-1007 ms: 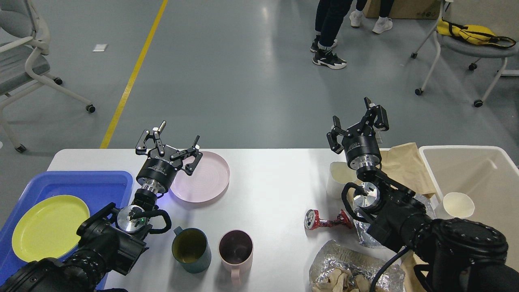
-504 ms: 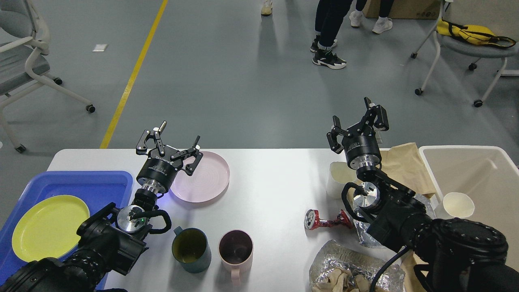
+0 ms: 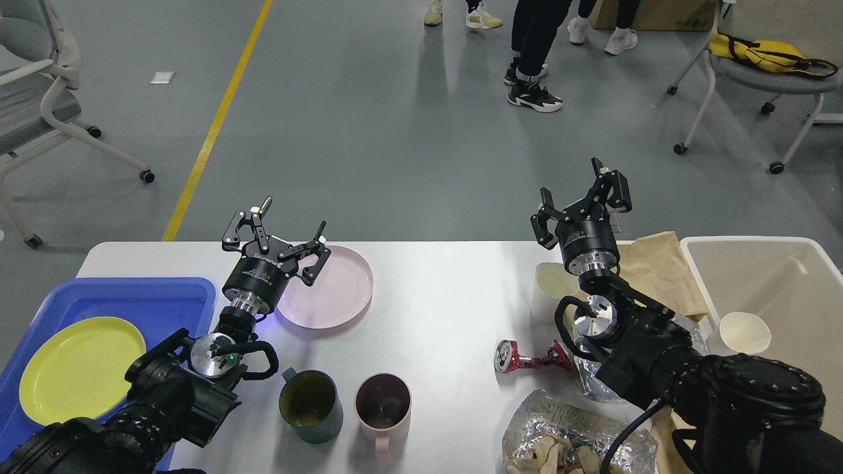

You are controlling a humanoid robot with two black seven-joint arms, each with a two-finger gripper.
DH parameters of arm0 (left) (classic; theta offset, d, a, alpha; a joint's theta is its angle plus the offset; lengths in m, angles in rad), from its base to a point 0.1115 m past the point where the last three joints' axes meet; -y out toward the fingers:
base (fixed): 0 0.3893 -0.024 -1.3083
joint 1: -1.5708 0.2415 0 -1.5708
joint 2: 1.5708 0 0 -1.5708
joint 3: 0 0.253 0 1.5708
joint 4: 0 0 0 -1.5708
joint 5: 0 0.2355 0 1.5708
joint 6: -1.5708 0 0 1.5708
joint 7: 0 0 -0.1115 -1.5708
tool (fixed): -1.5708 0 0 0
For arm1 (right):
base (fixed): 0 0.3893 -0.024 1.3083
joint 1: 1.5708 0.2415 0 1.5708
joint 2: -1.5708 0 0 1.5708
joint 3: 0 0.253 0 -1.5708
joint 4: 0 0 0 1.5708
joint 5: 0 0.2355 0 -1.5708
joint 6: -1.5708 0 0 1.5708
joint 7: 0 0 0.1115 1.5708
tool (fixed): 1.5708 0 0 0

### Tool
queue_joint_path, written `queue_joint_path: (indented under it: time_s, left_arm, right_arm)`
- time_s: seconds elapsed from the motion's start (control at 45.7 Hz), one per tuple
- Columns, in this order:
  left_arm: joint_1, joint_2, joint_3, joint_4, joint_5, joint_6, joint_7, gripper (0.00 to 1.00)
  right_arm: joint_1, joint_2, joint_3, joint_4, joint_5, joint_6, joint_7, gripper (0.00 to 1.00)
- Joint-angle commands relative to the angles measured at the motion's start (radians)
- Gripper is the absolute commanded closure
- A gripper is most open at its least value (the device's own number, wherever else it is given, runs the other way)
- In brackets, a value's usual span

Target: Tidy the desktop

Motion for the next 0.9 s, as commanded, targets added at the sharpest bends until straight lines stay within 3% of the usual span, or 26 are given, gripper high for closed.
queue_joint_path:
  time_s: [0.0, 0.263, 0.591, 0.876]
  left_arm:
    - [-0.002, 0.004, 0.010, 0.000, 0.010, -0.006, 0.015, 0.04]
    - [-0.003, 0.003, 0.108, 0.000, 0.010, -0.064, 0.017, 0.04]
    - [0.002, 0.001, 0.099, 0.000, 0.007, -0.098, -0.005, 0.04]
    - [-0.089, 0.078, 0.102, 0.000, 0.006, -0.104, -0.088, 0.05]
  right_arm:
    - [-0.001, 0.000, 0.000, 0.000, 0.000, 0.000, -0.001, 0.00]
    - [0.001, 0.000, 0.002, 0.002, 0.000, 0.000, -0.001, 0.00]
    - [-0.001, 0.000, 0.002, 0.002, 0.000, 0.002, -0.001, 0.00]
    - [-0.001, 0.000, 0.002, 0.002, 0.000, 0.002, -0.001, 0.00]
